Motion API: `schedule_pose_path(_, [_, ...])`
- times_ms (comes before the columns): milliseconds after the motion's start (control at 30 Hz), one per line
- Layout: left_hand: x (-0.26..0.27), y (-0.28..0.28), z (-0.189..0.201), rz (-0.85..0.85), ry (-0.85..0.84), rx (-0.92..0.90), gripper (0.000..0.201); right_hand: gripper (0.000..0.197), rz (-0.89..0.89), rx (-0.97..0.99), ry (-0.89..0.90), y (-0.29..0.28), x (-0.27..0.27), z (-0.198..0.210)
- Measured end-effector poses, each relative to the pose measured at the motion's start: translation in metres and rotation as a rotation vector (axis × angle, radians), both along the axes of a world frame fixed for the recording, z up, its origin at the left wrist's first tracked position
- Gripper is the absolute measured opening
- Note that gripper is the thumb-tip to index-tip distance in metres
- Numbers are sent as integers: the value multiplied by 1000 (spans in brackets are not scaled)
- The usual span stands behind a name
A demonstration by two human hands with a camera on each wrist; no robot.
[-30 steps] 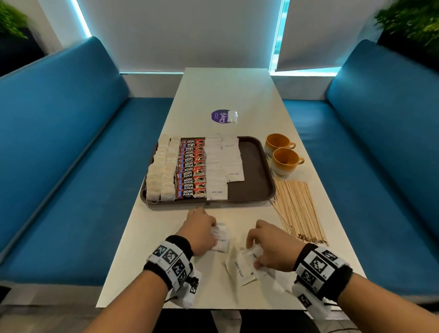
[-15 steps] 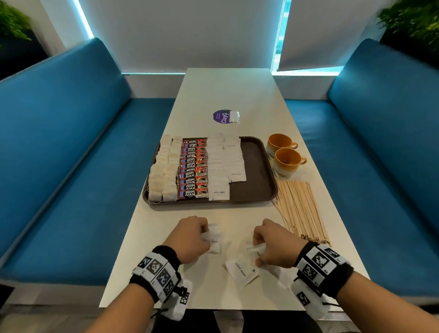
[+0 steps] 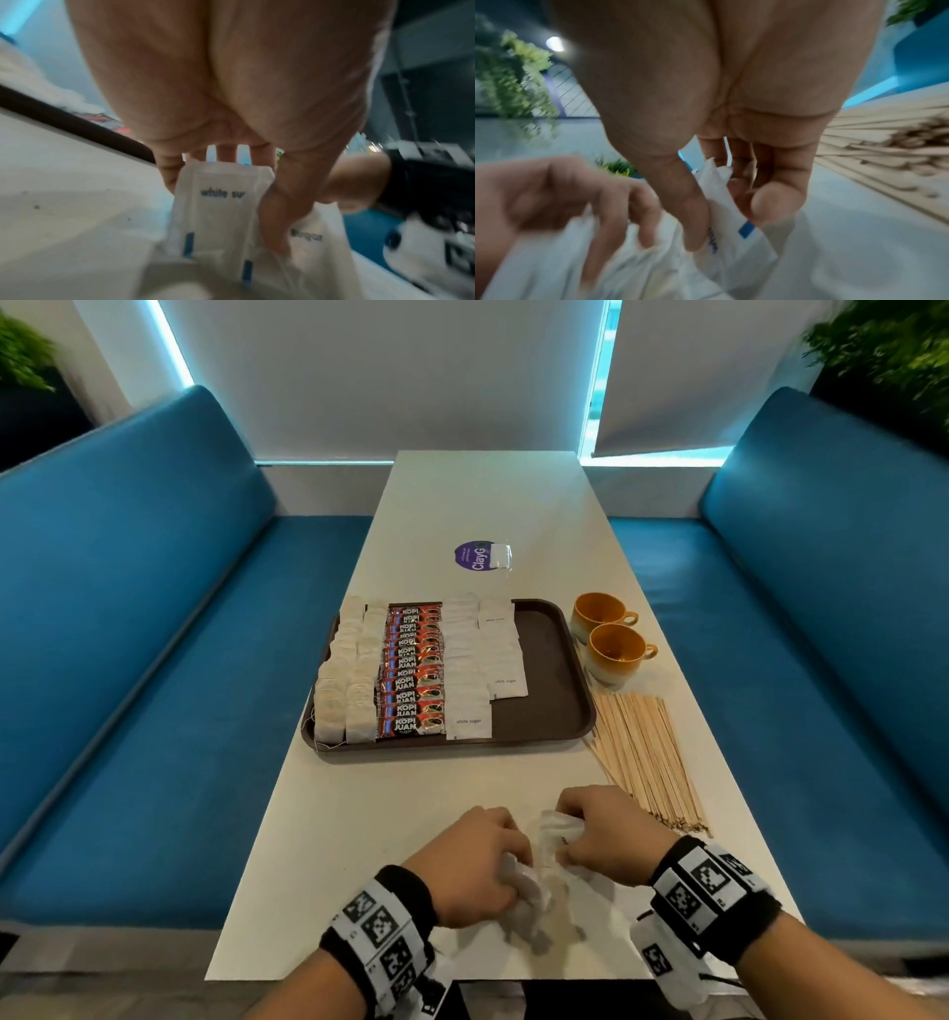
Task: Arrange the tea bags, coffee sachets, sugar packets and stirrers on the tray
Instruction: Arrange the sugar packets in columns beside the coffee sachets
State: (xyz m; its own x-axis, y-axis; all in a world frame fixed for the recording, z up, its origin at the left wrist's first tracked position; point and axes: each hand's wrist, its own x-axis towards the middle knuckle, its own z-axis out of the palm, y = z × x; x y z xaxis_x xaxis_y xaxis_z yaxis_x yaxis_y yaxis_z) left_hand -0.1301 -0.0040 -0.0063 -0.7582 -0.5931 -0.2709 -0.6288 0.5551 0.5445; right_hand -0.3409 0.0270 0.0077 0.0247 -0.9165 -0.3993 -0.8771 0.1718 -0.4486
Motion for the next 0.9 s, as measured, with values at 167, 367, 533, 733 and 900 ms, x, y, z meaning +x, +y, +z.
schedule_pose_path(167, [-3, 2, -14, -156, -41, -132, 38, 14, -207, -65, -222, 9, -18, 5])
schedule_pose_path(367, [3, 2, -10, -74, -74, -75, 26, 18, -392, -51, -608, 14, -16, 13])
schedule_pose_path(533, [25, -5, -16, 236, 86, 138, 45, 25, -457, -117, -855, 10, -4, 18])
schedule_pose_path(733, [40, -8, -18, 558, 335, 380, 35, 17, -382, -64, -1029, 3, 16, 20])
schedule_pose_path(900, [26, 4, 6, 677, 786, 865, 27, 12, -392, -18, -1077, -4, 34, 16])
